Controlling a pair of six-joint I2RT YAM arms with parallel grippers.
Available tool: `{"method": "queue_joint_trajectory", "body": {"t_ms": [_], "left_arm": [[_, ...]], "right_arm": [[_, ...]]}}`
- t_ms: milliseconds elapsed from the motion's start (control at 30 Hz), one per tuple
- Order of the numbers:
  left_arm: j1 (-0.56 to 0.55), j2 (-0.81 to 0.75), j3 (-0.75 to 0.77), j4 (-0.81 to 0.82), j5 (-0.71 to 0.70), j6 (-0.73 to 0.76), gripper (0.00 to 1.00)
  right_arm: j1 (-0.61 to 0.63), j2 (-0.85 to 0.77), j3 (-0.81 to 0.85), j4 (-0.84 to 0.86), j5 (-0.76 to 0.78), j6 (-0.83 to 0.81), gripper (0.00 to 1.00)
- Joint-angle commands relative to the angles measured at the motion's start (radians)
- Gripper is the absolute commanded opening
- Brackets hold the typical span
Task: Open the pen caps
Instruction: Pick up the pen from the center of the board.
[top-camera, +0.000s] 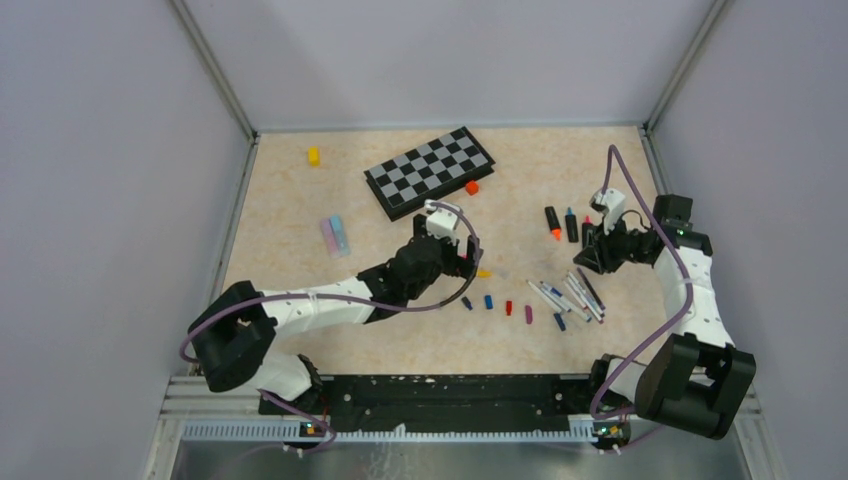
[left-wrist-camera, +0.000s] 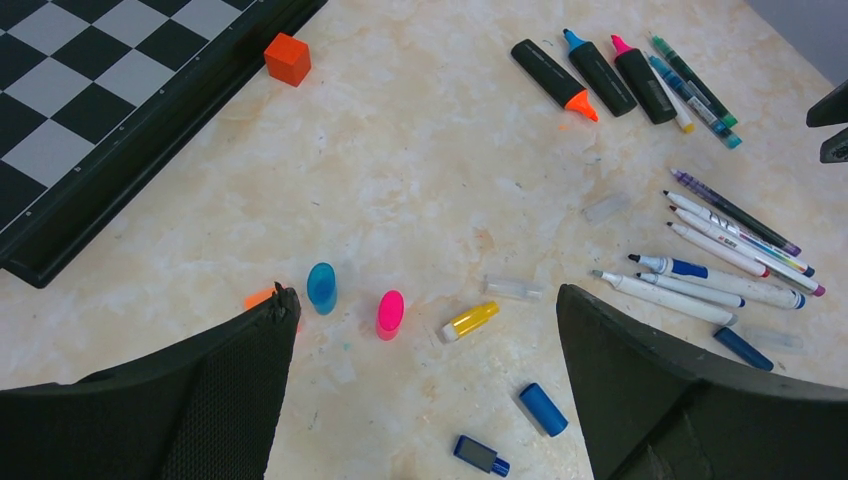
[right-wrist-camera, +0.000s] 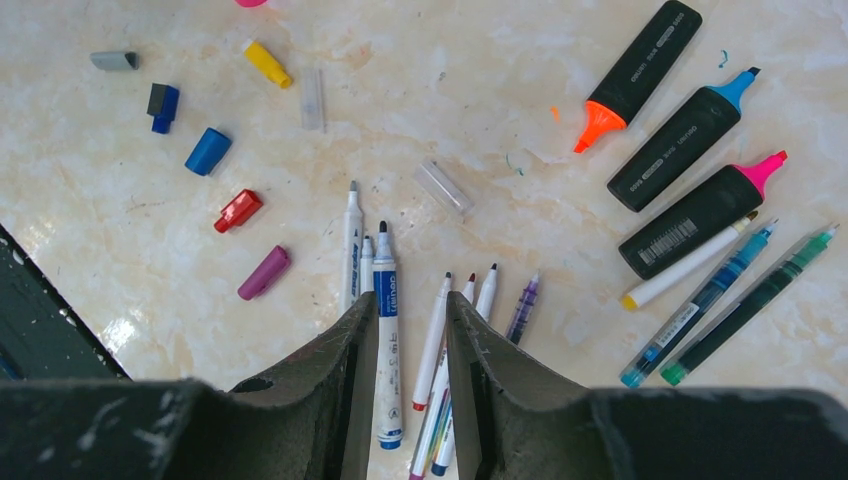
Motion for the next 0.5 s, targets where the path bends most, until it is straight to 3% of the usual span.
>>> {"method": "queue_joint_trajectory", "body": {"t_ms": [0,467], "left_arm": [[0.010,-0.036,-0.013,0.008,-0.016,-0.017,0.99],[0.027,-0.043,-0.024,0.001,-0.011,-0.024,0.99]], "right_arm": [[-0.015,-0.028,-0.001,0.006,-0.032,-0.021,0.30],[-0.015,-0.026,-0.001,0.007,-0.031,-0.021,0.30]]}}
